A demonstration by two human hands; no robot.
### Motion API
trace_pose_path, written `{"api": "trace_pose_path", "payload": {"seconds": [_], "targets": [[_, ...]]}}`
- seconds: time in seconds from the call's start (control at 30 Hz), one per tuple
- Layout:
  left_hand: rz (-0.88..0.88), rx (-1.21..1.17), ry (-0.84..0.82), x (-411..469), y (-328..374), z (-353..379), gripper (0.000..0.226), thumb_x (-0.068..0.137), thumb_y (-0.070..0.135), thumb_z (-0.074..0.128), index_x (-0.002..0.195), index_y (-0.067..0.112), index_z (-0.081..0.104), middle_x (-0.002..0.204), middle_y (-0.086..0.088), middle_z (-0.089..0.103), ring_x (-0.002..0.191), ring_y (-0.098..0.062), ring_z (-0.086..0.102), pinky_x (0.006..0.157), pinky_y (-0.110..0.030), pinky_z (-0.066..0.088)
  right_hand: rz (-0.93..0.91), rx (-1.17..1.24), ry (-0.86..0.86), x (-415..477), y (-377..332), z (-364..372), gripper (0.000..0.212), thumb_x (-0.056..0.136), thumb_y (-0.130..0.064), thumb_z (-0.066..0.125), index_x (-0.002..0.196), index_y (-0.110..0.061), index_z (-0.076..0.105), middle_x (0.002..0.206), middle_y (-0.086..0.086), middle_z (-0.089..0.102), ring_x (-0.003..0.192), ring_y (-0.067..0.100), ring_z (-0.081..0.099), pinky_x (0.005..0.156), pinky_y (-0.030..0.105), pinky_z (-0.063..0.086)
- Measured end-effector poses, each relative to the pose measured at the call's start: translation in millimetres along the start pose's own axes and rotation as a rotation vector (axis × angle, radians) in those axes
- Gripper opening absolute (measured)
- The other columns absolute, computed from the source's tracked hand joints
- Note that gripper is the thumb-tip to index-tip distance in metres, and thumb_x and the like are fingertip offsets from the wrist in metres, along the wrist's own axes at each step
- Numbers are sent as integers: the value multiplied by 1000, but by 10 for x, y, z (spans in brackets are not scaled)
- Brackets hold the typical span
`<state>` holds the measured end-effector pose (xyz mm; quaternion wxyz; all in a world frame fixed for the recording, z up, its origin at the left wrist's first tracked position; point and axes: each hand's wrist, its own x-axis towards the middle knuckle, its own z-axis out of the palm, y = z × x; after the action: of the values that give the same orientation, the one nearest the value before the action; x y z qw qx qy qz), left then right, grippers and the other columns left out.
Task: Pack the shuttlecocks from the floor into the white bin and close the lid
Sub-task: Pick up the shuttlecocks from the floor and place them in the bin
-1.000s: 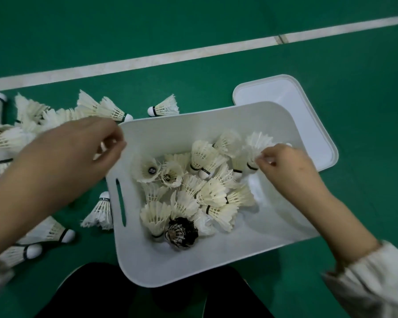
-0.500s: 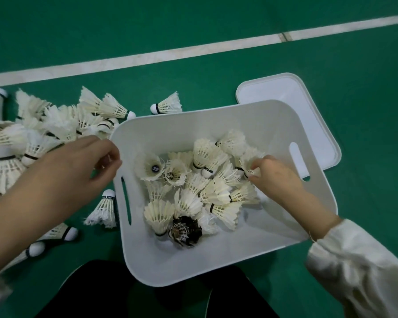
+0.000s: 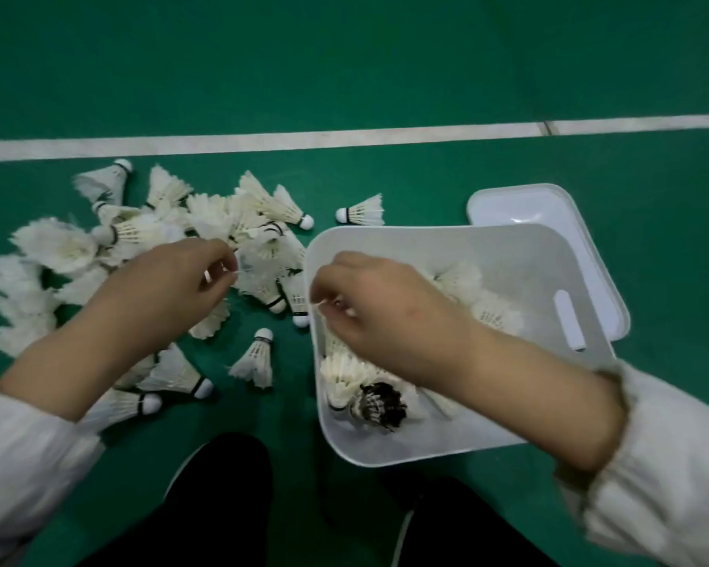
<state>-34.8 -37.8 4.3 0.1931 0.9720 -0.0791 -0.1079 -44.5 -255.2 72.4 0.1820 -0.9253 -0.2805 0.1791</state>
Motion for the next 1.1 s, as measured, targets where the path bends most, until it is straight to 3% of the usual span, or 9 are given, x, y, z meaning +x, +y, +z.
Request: {"api": "trace_pose_path", "payload": {"seconds": [0.1, 0.23, 0.4, 0.5, 0.67, 0.73, 0.83, 1.0, 1.1], "targets": [[-127, 10, -76, -169, -323, 87, 10, 90, 25, 52, 97, 21, 57, 90, 0, 61, 77, -19, 55, 66, -33, 45, -52, -21, -107, 275, -402, 451, 23, 89, -11, 50, 110, -6, 55, 112, 14, 54, 102, 32, 55, 81, 38, 46], [-281, -17, -108, -504, -758, 334, 12, 87, 22, 56, 96, 14, 61, 92, -6, 63, 83, -24, 57, 71, -33, 45, 119, -107, -365, 539, -704, 1214, 32, 92, -13, 47, 122, -2, 49, 129, 18, 38, 119, 36, 39, 89, 42, 41], [-395, -93, -83, -776, -1099, 672, 19, 87, 29, 58, 96, 12, 62, 97, -8, 61, 89, -25, 57, 74, -32, 43, 360, -256, -468, 684, -719, 1874, 42, 98, -9, 28, 137, 0, 37, 152, 22, 7, 134, 37, 22, 100, 42, 33], [-375, -52, -61, -780, -1155, 875, 27, 88, 32, 57, 101, 10, 61, 104, -8, 59, 100, -25, 48, 83, -30, 34, 440, -220, -458, 720, -675, 2017, 44, 98, -3, 25, 140, 5, 26, 154, 20, 0, 130, 34, 29, 98, 39, 36], [-330, 73, -44, -683, -1069, 986, 34, 92, 37, 48, 112, 13, 59, 112, -5, 55, 112, -23, 37, 95, -30, 33, 478, -100, -318, 820, -585, 2043, 51, 93, -1, 35, 140, 0, 19, 148, 20, 14, 123, 29, 37, 95, 32, 41], [-316, 102, -35, -646, -994, 973, 28, 93, 31, 48, 111, 13, 60, 110, -3, 56, 112, -22, 37, 89, -29, 35, 494, -88, -232, 857, -542, 2004, 55, 89, -2, 41, 139, -1, 19, 138, 17, 28, 122, 28, 37, 96, 31, 39], [-302, 97, -33, -606, -913, 967, 20, 93, 23, 48, 104, 17, 64, 103, 2, 59, 107, -19, 39, 77, -26, 37, 529, -92, -216, 887, -467, 1938, 39, 89, -2, 39, 128, -4, 33, 129, 14, 39, 117, 27, 41, 92, 32, 39], [-269, -46, 26, -677, -853, 895, 11, 91, 18, 51, 95, 15, 60, 100, 1, 59, 101, -18, 40, 79, -28, 37, 560, -100, -222, 861, -391, 1870, 31, 89, 1, 40, 118, -5, 43, 122, 12, 49, 111, 29, 50, 80, 35, 41], [-232, -137, 59, -695, -844, 793, 8, 93, 16, 48, 94, 12, 55, 96, -1, 55, 95, -18, 42, 76, -26, 33, 545, -103, -184, 890, -368, 1831, 26, 91, -6, 44, 116, -9, 49, 118, 11, 51, 107, 29, 51, 67, 33, 32]]}}
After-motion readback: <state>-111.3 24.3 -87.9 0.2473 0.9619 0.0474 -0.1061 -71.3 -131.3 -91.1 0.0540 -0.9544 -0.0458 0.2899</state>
